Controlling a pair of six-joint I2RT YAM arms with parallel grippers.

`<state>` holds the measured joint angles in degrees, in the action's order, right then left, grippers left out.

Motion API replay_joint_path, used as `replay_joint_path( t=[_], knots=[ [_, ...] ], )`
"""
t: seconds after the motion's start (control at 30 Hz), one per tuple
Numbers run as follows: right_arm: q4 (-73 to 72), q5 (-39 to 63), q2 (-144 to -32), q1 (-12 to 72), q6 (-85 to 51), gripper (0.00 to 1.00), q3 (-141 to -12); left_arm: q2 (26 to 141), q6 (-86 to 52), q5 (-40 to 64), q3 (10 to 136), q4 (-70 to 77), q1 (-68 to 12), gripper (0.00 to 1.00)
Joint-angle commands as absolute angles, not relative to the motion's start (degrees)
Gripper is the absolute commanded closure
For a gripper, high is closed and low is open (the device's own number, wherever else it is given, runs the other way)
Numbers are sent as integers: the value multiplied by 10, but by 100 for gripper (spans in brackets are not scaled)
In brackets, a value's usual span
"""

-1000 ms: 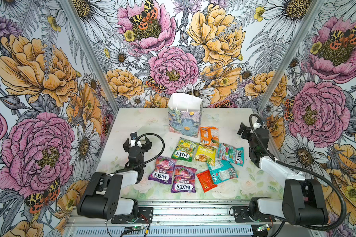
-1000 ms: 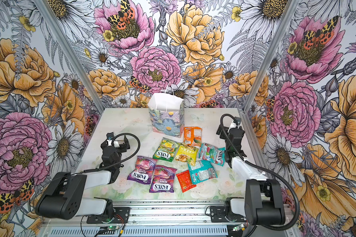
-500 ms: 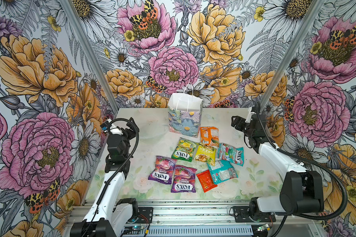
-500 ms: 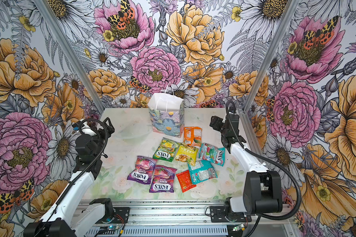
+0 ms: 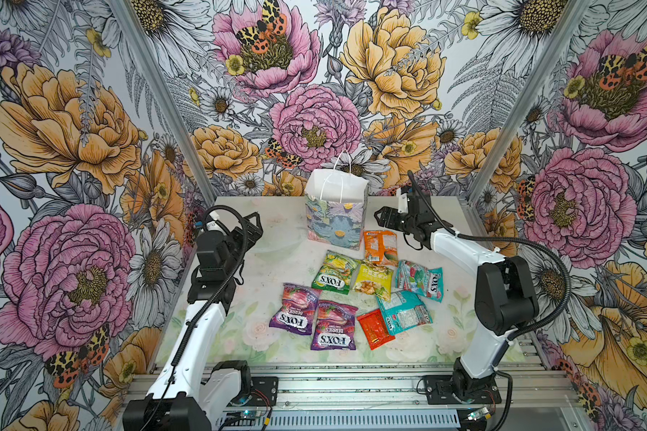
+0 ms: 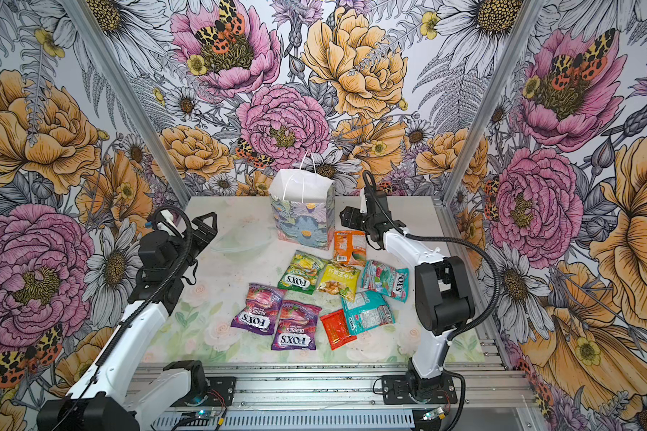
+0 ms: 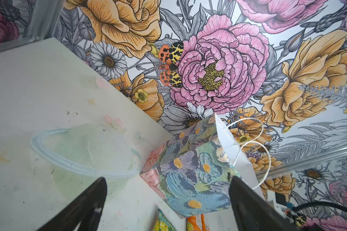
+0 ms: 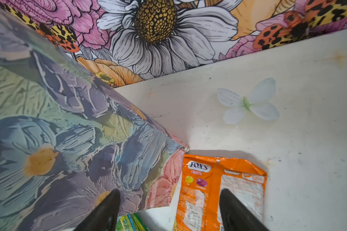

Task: Place the snacks into the paper bag
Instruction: Move the paper bag to the top-center of the table.

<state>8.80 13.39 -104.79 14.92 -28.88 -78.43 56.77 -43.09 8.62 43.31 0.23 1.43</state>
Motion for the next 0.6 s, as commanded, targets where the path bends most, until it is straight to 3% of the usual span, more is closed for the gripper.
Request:
replay_joint_path(
  t=[0.0, 0.37, 0.57],
  knots=[
    [112, 137, -1075, 167, -278, 21, -829, 563, -449, 107, 449, -14, 11, 4],
    [126, 118, -1121, 252, -295, 22, -894, 550, -488, 122, 469, -29, 7, 4],
    [126, 108, -1131, 290, -321, 22, -921, 582, -497, 112, 527, -63, -45, 4]
  ],
)
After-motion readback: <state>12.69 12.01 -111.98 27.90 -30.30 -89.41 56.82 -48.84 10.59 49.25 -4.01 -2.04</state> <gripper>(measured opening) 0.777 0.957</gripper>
